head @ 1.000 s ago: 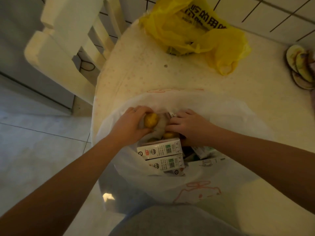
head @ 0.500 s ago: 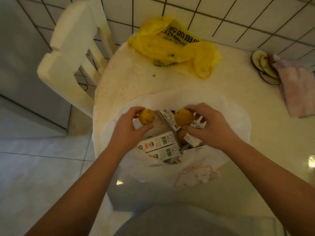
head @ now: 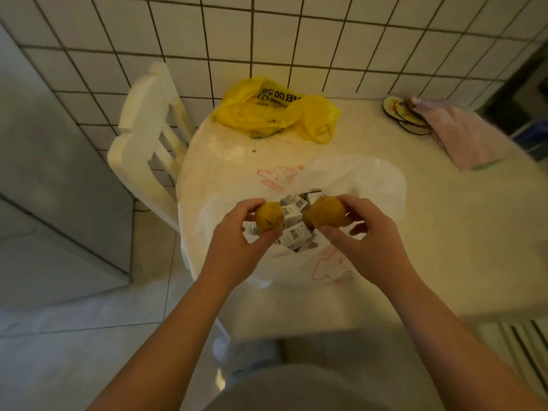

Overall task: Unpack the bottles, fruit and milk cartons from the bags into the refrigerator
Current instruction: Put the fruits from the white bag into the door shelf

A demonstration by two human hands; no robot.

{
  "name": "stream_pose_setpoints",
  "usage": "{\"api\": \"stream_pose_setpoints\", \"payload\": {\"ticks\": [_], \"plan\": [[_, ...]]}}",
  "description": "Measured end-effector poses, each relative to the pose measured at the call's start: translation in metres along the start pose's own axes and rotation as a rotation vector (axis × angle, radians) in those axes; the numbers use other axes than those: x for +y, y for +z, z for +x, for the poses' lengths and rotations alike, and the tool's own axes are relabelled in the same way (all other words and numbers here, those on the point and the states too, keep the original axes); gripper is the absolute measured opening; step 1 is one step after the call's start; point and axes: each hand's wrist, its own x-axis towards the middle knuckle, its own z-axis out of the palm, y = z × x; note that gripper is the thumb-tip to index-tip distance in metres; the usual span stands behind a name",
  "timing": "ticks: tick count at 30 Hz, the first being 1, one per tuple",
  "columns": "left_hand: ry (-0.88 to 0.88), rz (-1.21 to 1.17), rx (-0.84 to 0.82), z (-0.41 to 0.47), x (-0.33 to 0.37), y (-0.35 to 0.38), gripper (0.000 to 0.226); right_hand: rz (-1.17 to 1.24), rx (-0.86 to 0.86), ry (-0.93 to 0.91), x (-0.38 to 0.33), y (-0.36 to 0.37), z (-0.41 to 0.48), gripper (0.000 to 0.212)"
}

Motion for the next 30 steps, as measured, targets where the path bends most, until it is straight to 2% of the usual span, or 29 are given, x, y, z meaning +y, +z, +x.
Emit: {"api": "stream_pose_setpoints", "payload": {"ticks": [6, 13, 20, 30], "plan": [[0.080, -0.022, -0.103, -0.079, 0.020, -0.030, 0.051, 0.058, 0.127, -0.002, -0.028, 0.022, -0.100, 0.048], [-0.006, -0.024, -0.151, -0.195, 0.025, -0.096, 0.053, 0.146, 0.143, 0.014, -0.085, 0.056, -0.211, 0.047], [-0.090, 0.026, -0.098, -0.281, -0.011, -0.187, 0.051, 0.231, -0.018, -0.016, -0.145, 0.129, -0.265, 0.043], [-0.273, 0.073, 0.160, -0.354, -0.098, -0.357, 0.051, 0.245, -0.352, -0.144, -0.257, 0.289, -0.287, 0.044]]}}
